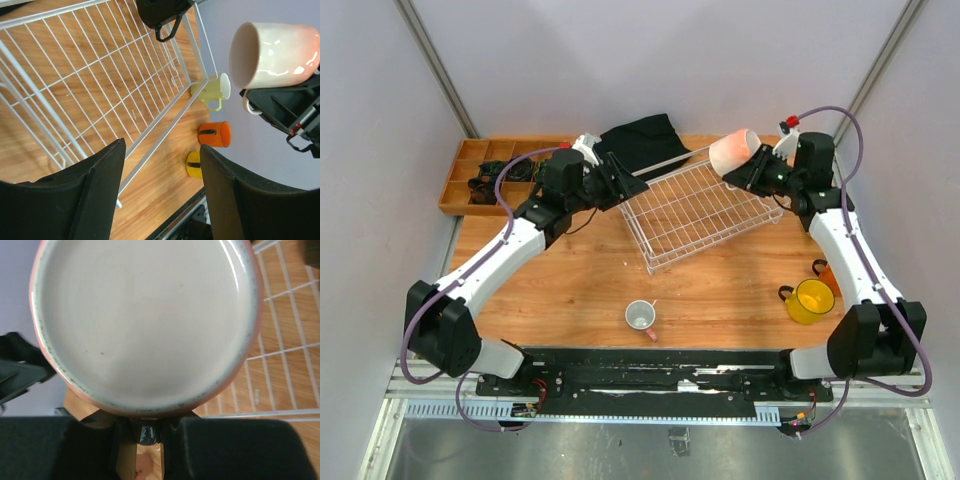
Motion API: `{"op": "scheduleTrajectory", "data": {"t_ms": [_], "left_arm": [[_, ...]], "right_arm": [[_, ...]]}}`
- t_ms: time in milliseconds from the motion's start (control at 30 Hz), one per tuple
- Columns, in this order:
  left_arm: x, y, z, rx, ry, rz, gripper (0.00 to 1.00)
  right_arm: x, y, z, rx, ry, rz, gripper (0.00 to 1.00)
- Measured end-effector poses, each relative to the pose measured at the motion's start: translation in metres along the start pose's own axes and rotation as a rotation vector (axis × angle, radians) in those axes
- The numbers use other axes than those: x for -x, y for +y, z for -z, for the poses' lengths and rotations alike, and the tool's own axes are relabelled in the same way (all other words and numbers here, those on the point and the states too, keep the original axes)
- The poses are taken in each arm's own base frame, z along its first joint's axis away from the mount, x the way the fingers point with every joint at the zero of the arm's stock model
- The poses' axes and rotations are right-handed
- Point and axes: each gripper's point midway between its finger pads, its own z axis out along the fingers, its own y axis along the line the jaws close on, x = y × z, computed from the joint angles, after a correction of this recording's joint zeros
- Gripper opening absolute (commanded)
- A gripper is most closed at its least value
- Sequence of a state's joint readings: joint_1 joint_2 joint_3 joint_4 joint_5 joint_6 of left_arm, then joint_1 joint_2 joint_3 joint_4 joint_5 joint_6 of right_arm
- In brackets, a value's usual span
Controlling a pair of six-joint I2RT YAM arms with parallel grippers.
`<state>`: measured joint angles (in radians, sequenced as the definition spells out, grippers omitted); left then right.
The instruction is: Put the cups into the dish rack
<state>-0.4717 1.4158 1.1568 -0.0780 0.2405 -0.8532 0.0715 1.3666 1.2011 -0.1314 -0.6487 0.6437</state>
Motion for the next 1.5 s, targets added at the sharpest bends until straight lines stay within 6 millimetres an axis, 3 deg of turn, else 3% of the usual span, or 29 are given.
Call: {"op": "scheduleTrajectory", "data": {"t_ms": [200, 400, 667, 933, 1500], "left_arm": [[0.008, -0.005, 0.016, -0.004, -0.035, -0.066, 0.66], [0.006, 0.002, 0.018, 0.009, -0.032, -0.099, 0.66], [0.008, 0.009, 0.018, 0.023, -0.035, -0.128, 0.66], [0.005, 0.021, 0.019, 0.052, -0.034, -0.144, 0.66], [0.010, 0.033, 0.022, 0.088, -0.043, -0.172, 0.66]], "right_arm": [[-0.004, -0.045, 0.002, -0.219, 0.061, 0.111, 0.01], [-0.018, -0.094, 0.002, -0.404, 0.137, 0.171, 0.01], [-0.019, -0.132, 0.004, -0.569, 0.158, 0.251, 0.01], [-0.028, -0.175, -0.012, -0.669, 0.240, 0.291, 0.01], [-0.024, -0.213, -0.032, -0.693, 0.299, 0.348, 0.01]]}}
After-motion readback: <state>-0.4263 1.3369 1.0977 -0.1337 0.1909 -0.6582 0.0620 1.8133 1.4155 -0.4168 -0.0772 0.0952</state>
